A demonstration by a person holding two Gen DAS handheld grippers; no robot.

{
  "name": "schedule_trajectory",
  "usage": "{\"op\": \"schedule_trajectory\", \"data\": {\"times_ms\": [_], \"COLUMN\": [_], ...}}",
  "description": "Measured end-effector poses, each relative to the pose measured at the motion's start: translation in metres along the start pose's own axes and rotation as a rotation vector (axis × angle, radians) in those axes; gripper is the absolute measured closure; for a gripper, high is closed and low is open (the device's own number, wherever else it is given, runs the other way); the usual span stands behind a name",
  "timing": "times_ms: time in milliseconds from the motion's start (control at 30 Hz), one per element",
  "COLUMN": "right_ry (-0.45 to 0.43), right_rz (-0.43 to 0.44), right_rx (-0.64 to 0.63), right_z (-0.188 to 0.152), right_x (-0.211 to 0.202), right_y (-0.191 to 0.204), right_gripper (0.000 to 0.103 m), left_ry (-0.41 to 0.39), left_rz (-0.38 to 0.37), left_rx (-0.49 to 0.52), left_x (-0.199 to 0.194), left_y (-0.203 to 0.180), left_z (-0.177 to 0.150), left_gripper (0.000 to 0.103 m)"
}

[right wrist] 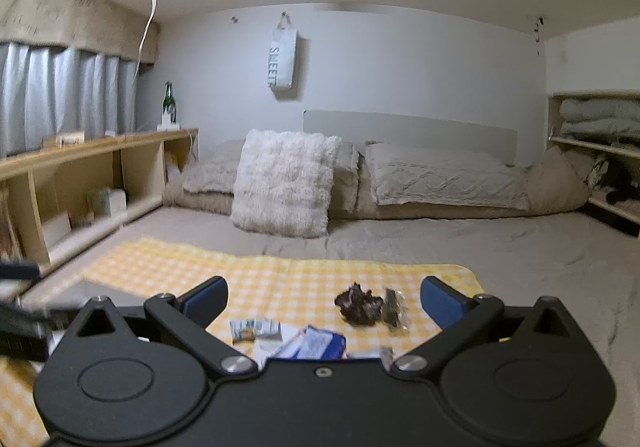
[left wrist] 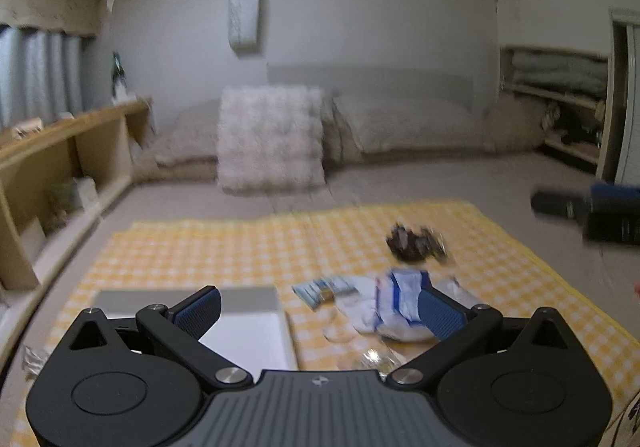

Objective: Organize soft objects
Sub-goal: 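Move left tool toward the clear bag of cords while right tool approaches the blue-white tissue pack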

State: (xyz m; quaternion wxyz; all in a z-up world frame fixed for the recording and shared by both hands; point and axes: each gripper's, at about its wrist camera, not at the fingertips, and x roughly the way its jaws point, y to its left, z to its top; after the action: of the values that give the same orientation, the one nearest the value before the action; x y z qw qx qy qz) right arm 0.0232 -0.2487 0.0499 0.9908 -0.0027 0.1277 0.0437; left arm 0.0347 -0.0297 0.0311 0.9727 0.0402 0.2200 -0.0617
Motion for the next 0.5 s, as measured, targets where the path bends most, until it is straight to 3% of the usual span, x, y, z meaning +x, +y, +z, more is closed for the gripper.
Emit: {"op": "schedule_trajectory", "data": {"times_ms": [333,500], "right_ry": [0.048,0.159], "right_rz": [-0.006,0.006], "right_rx": [0.082,0.127], "right_z": [0.024,0.022], "right_x": [0.076,0.125], "right_y": [-0.02,-0.019], "right_gripper": [0.0,0.0], "left_ry": [0.354,0.495], "left_rz": [-0.163,-0.228], "left_rx": [-0.052,-0.1], "left_x": [0.087,0.126], "left_y": [-0.026,-0.029], "left_z": [0.003,-0.013], "left_gripper": [0.0,0.0]}}
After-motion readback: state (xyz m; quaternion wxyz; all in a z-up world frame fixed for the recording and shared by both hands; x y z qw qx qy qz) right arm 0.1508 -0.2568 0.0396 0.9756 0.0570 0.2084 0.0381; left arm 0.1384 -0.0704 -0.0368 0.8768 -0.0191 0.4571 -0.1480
